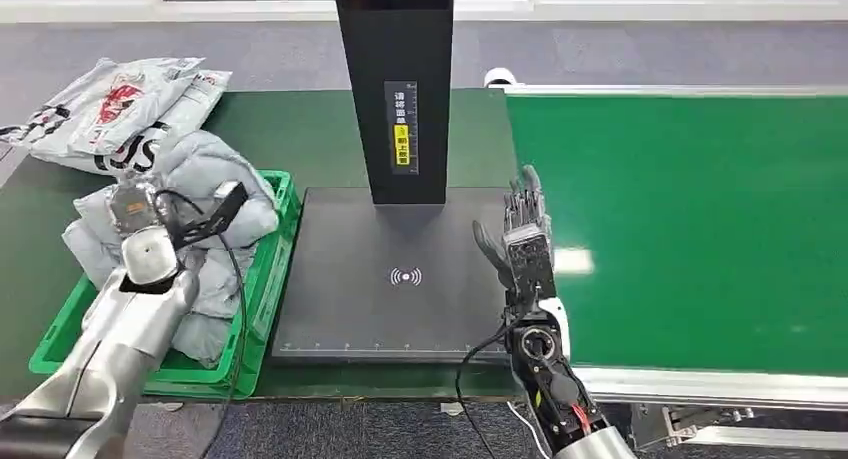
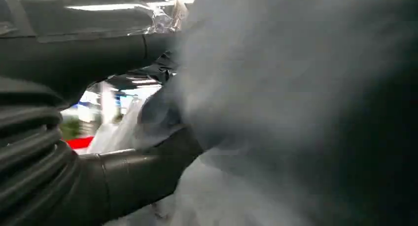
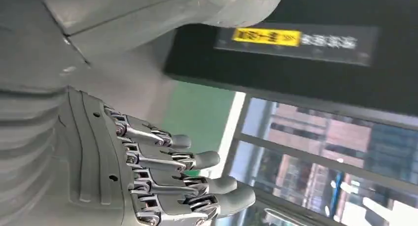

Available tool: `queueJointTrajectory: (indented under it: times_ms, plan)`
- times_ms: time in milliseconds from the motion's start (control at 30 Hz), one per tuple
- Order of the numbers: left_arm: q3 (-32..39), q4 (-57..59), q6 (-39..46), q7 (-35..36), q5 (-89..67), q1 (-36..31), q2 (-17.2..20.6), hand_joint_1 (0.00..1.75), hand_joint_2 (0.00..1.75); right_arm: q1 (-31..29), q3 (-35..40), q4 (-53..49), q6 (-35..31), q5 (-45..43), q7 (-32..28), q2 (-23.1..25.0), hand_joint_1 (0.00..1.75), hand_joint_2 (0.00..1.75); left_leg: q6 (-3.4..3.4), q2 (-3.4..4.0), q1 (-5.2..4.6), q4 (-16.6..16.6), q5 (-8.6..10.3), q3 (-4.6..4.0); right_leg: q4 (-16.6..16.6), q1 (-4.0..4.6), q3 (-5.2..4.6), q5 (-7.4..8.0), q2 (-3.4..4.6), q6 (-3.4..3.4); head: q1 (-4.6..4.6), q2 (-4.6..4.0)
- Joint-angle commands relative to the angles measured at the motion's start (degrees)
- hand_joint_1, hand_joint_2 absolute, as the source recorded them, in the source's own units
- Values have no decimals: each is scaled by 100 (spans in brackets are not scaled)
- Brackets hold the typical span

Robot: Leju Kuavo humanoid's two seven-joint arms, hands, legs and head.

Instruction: Moved the parcel from conveyor to table for the left to box.

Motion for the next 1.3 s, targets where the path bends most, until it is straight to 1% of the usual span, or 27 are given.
queueJointTrajectory:
  times_ms: [33, 200, 300, 733, 767, 833, 900, 1000, 1033, 1067, 1100, 1133, 1167, 1200, 1233, 1267, 1300]
  plan:
    - [457, 509, -935, 38, -19, 162, 33, 175, 175, 1, -205, 58, 200, 161, 99, -36, 0, 175, 10, 3, -2, -17, 5, 19, -19, 0, 22, 6, -7, 6, 0, -2]
    - [462, 515, -943, 22, -19, 160, 52, 175, 175, -19, -209, 67, 203, 169, 109, -30, 0, 175, 5, 19, -7, -19, 10, 16, -17, -6, 12, 16, 6, 1, 0, 0]
    - [462, 515, -943, 22, -19, 160, 52, 175, 175, -19, -209, 67, 203, 169, 109, -30, 0, 175, 0, 10, -5, -14, 9, 16, -13, -5, 13, 18, -2, -5, 0, 0]
    - [462, 515, -943, 22, -19, 160, 52, 175, 175, -19, -209, 67, 203, 169, 109, -30, 0, 175, -8, 9, 6, -7, 10, 15, -7, -6, 11, 18, 0, -10, 0, 0]
    - [342, 539, -1099, 110, -19, 153, 101, 175, 175, -37, -213, 84, 246, 170, 112, -23, 0, 175, -6, 11, 5, -12, 13, 16, -11, -6, 12, 21, -1, -10, 0, 0]
    - [383, 546, -1360, 59, -19, 206, 151, 175, 175, -129, -224, 160, 297, 232, 172, 2, 0, 175, -7, 13, 6, -9, 11, 16, -9, -5, 11, 20, 2, -10, 0, -2]
    - [292, 379, -1297, 231, -19, 345, 185, 175, 175, -79, -267, 92, 311, 239, 216, -1, 0, 175, -8, 17, 4, -8, 10, 17, -6, -7, 10, 20, 8, -11, 0, 0]
    - [342, 136, -1799, 79, -17, 585, 197, 175, 175, -37, -298, 54, 432, 335, 296, 23, 0, 175, -7, 21, 3, -17, 12, 24, -13, -9, 16, 22, 10, -11, 0, 0]
    - [346, 123, -1791, 26, -19, 611, 196, 175, 175, -42, -312, 69, 446, 373, 322, 43, 0, 175, -7, 31, 1, -23, 12, 30, -17, -10, 17, 24, 19, -11, 0, 0]
    - [389, 72, -1287, 111, -19, 570, 139, 0, 175, 2, -345, 24, 404, 403, 337, 46, 0, 175, -9, 30, 3, -14, 9, 26, -9, -10, 14, 21, 19, -12, 0, 0]
    - [609, 21, -606, 177, -2, 412, -76, 0, 175, 175, -394, -147, 337, 437, 360, 8, 0, 175, -8, 36, 1, -20, 11, 30, -13, -11, 15, 23, 26, -12, 0, 0]
    - [717, -22, -170, 61, -6, 262, -218, 0, 175, 310, -420, -297, 319, 436, 367, -30, 0, 175, -7, 32, 5, -22, 13, 30, -18, -8, 18, 24, 21, -12, 0, -2]
    - [980, -98, 624, -343, 212, 119, -421, 0, 175, 464, -462, -454, 259, 458, 388, -63, 0, 175, -10, 2, 7, -9, 13, 20, -6, -8, 16, 16, -5, -13, 0, -2]
    - [1094, -164, 1043, -566, 331, -5, -560, 0, 175, 579, -480, -570, 244, 452, 379, -100, 0, 175, -8, -13, 12, -10, 18, 18, -12, -2, 20, 17, -22, -13, 0, 0]
    - [1410, -340, 1423, -1444, 1182, -106, -812, 0, 175, 678, -507, -681, 204, 437, 342, -134, 0, 175, -6, -36, 15, -8, 22, 12, -14, 1, 20, 15, -48, -11, 0, 0]
    - [1517, -497, 1622, -2002, 1714, -138, -917, 0, 175, 719, -512, -748, 179, 423, 309, -160, 0, 175, -14, -38, 21, 5, 22, 0, -5, 4, 7, 13, -46, -12, 0, 0]
    - [1921, -1474, 2474, -4522, 4594, 150, -1394, 0, 175, 538, -418, -653, 151, 396, 186, -170, 0, 175, -10, -48, 22, 6, 25, -10, -6, 6, 3, 13, -57, -10, 0, 0]
